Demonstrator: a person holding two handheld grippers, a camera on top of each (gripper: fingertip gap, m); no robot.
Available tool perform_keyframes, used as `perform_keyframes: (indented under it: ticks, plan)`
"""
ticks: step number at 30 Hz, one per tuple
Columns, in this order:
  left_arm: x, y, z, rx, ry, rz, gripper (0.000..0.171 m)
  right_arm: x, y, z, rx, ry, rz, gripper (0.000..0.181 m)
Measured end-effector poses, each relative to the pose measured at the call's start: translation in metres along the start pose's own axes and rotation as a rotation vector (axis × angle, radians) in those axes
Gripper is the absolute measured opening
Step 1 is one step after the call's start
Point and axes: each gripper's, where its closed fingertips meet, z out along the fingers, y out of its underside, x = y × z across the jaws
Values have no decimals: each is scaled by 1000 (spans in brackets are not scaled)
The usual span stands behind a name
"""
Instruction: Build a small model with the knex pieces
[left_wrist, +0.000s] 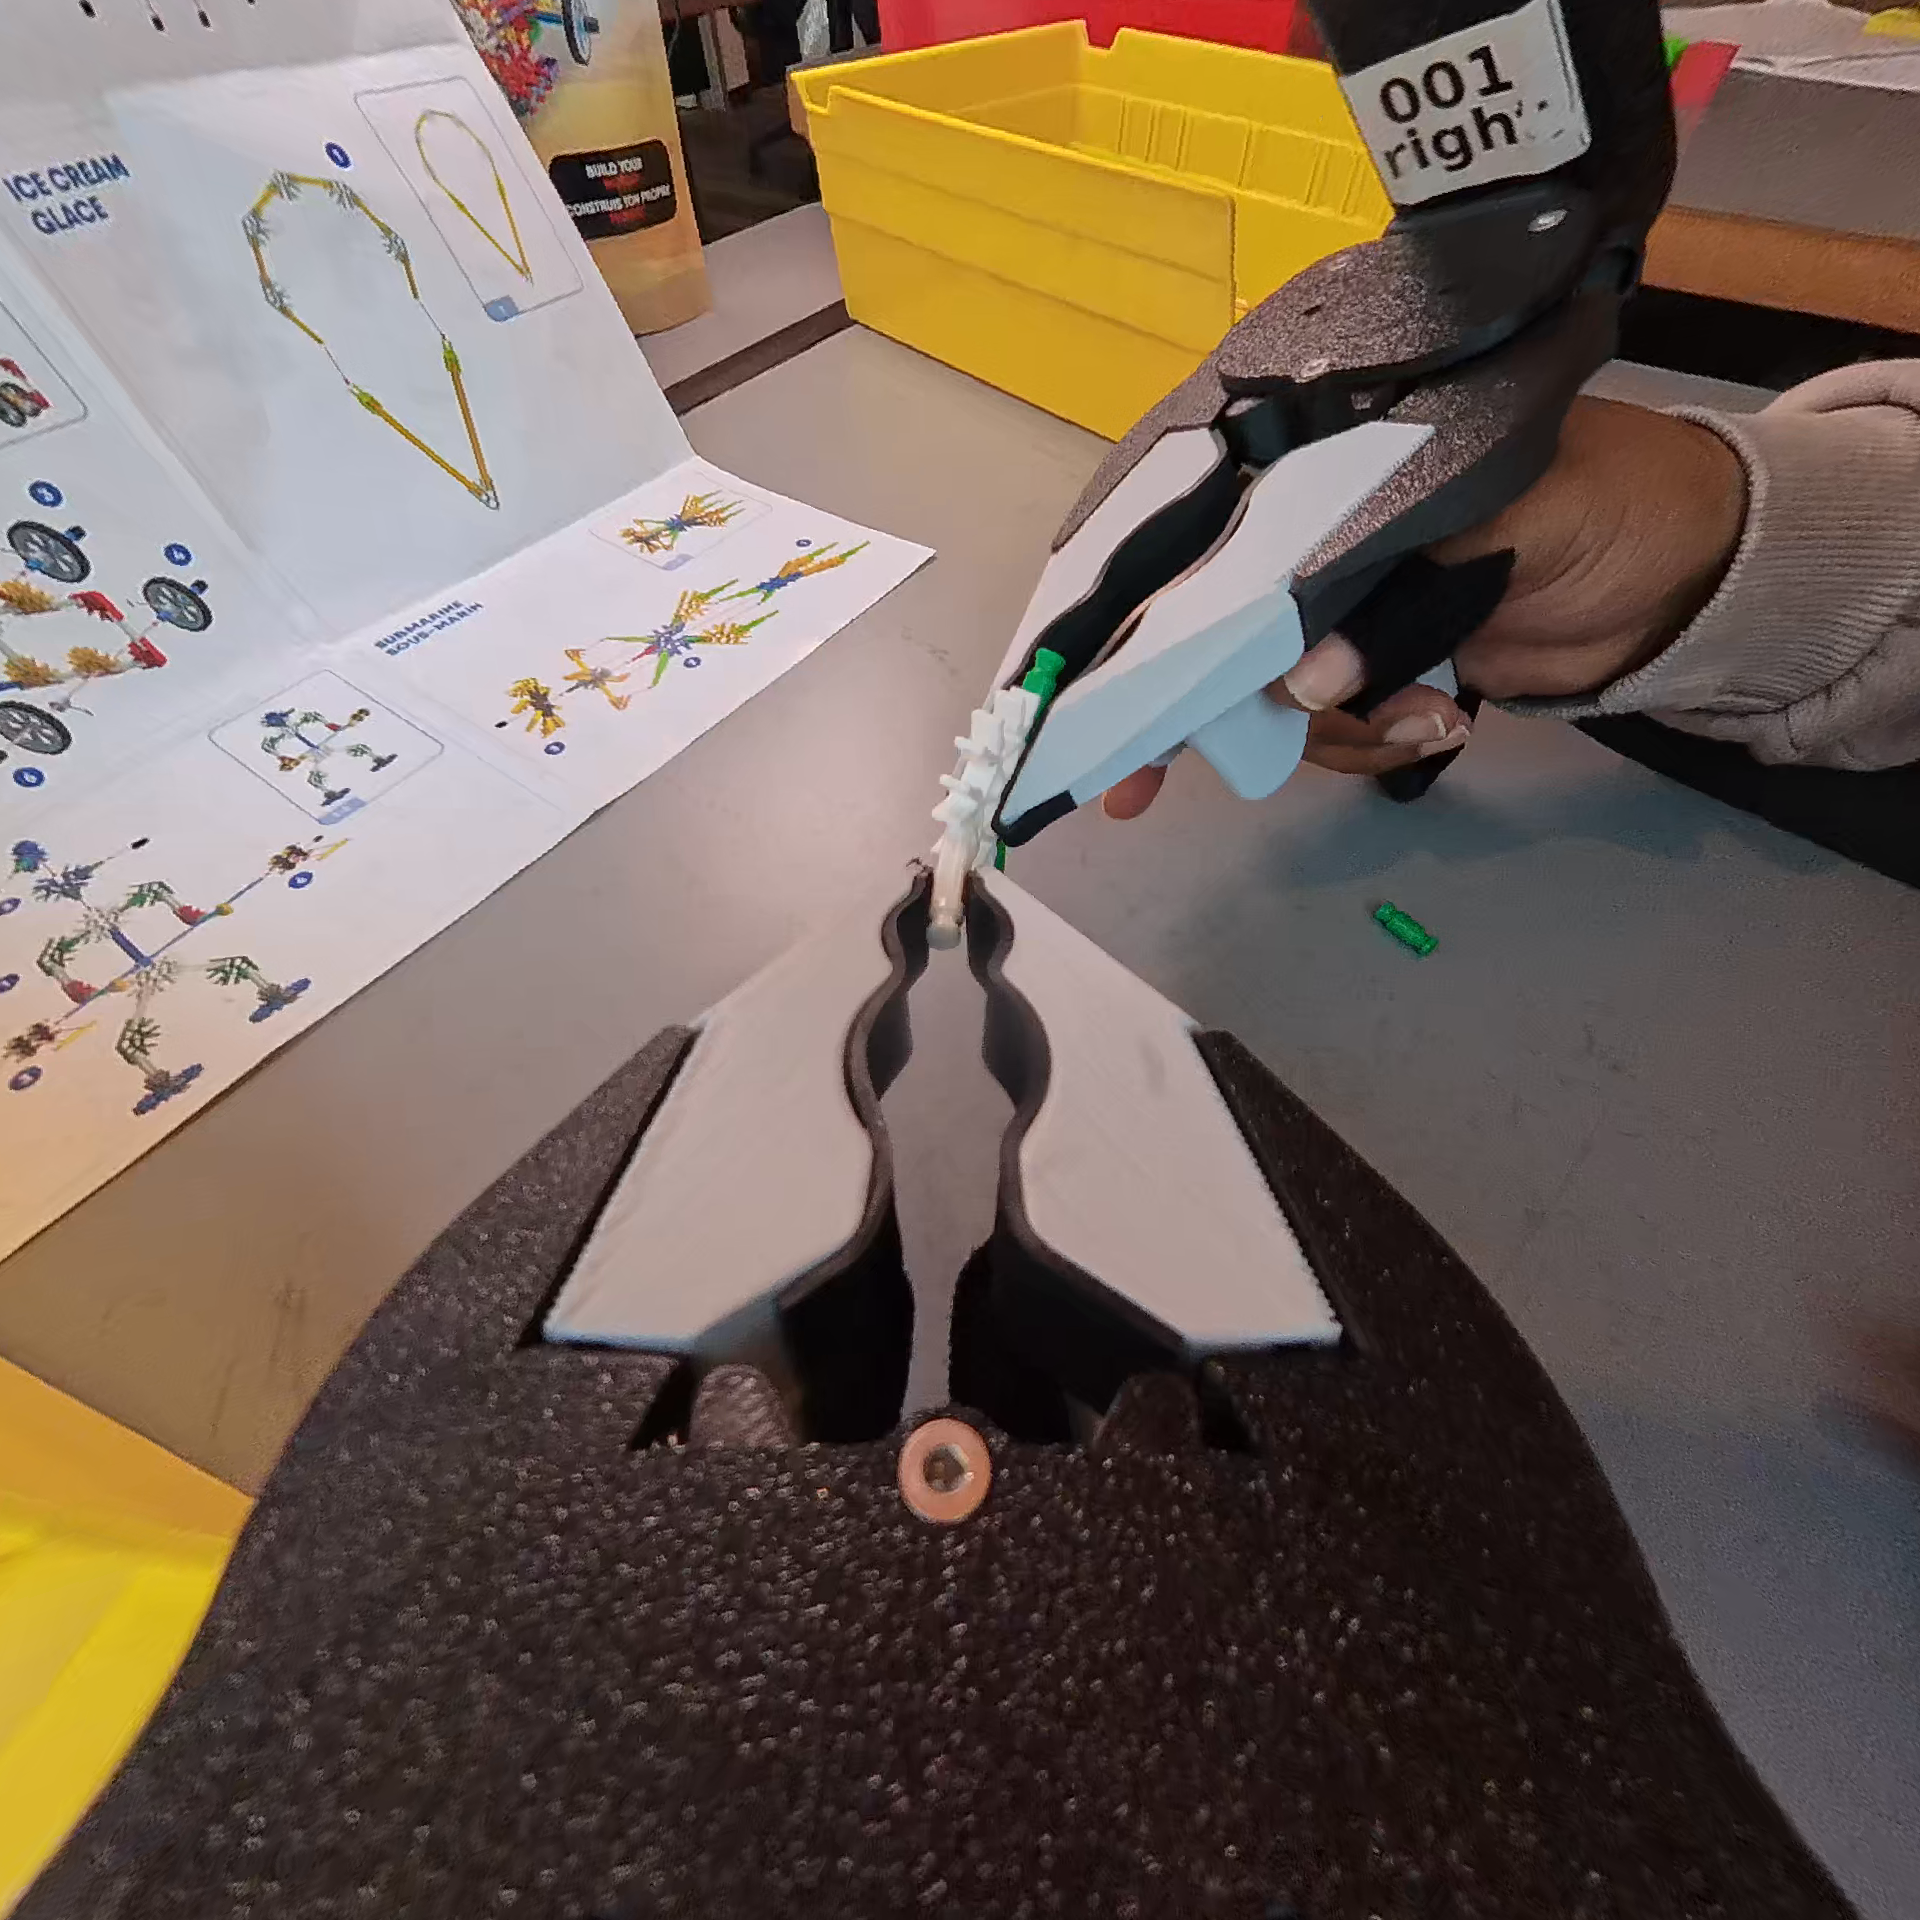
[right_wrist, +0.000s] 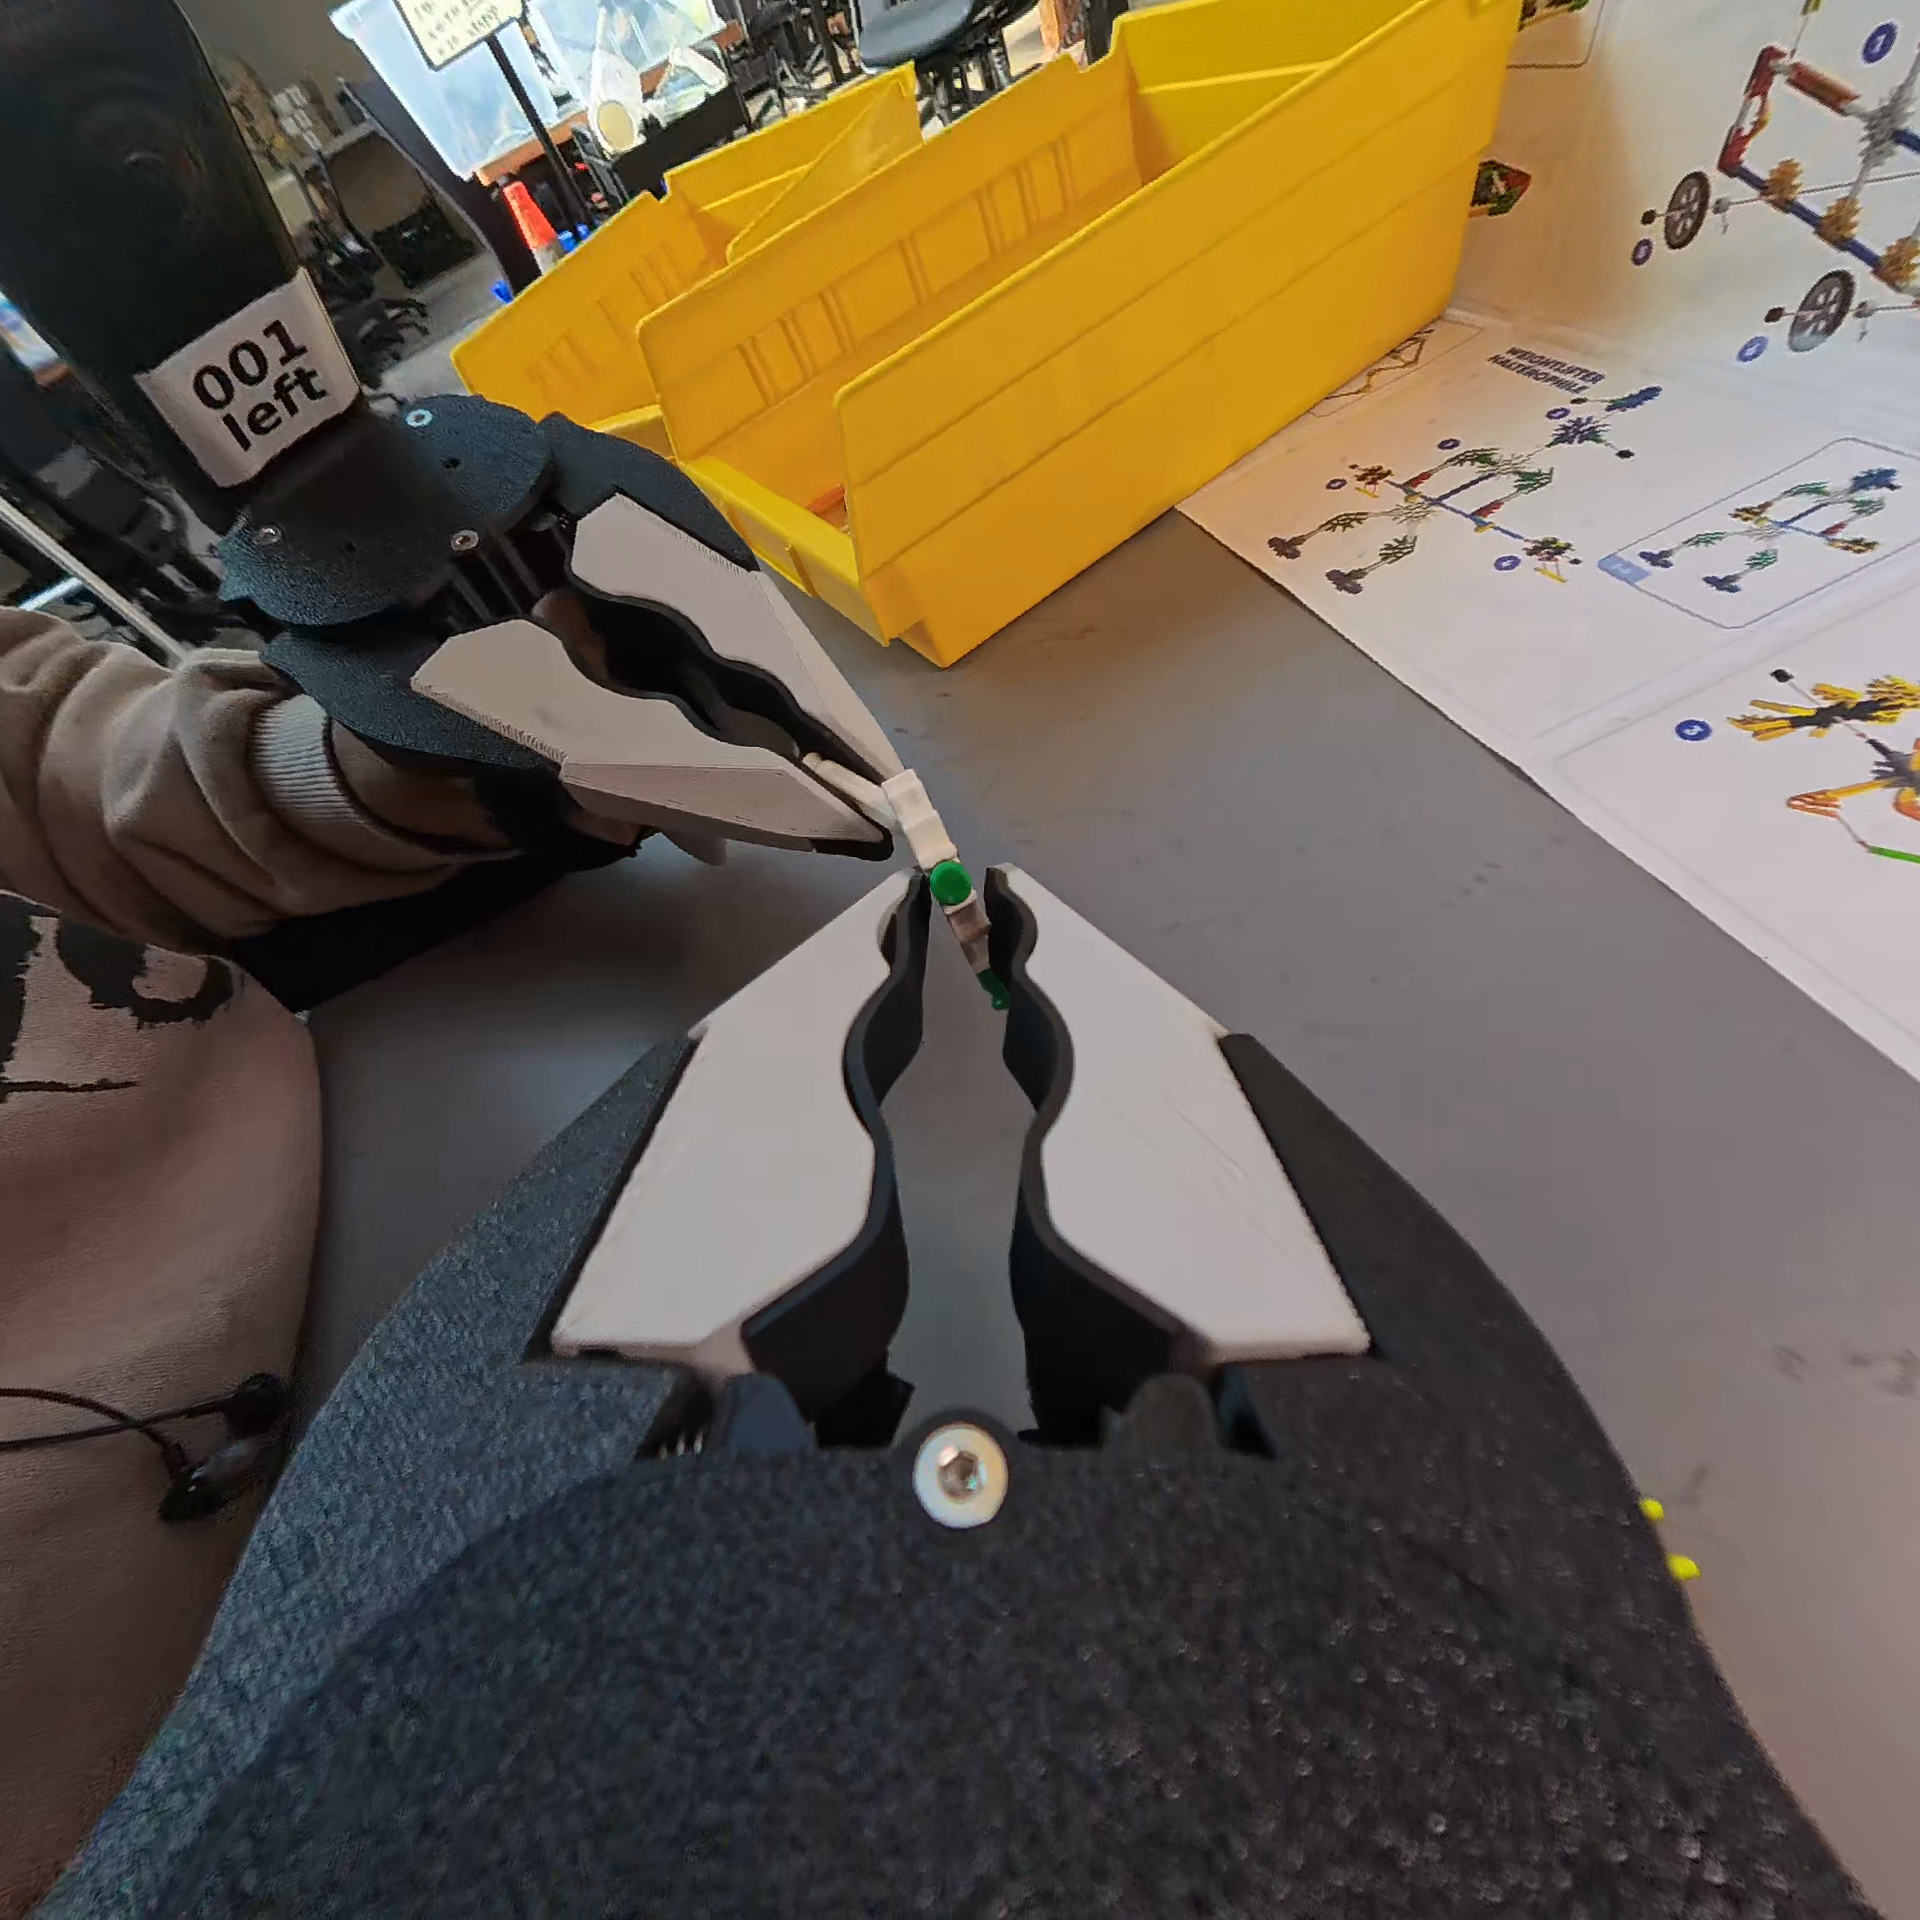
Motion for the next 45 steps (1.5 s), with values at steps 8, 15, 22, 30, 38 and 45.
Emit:
perform_keyframes:
  ticks: [8,15,22,30,38,45]
  plan:
    - [-17,5,11,-34,-96,-78,4,17,-2,9,-29,240,-200,4]
    - [-35,8,17,-127,-295,155,5,31,-8,18,-46,345,-217,3]
    - [-48,6,18,-124,-335,100,5,39,-16,25,-53,437,-241,3]
    - [-50,-13,8,-145,-535,592,4,29,-26,27,154,79,317,4]
    - [-11,-14,9,-10,-269,464,4,40,-43,-13,303,-135,536,4]
    - [-1,-25,-14,152,301,-197,5,-5,-11,-9,39,-351,411,5]
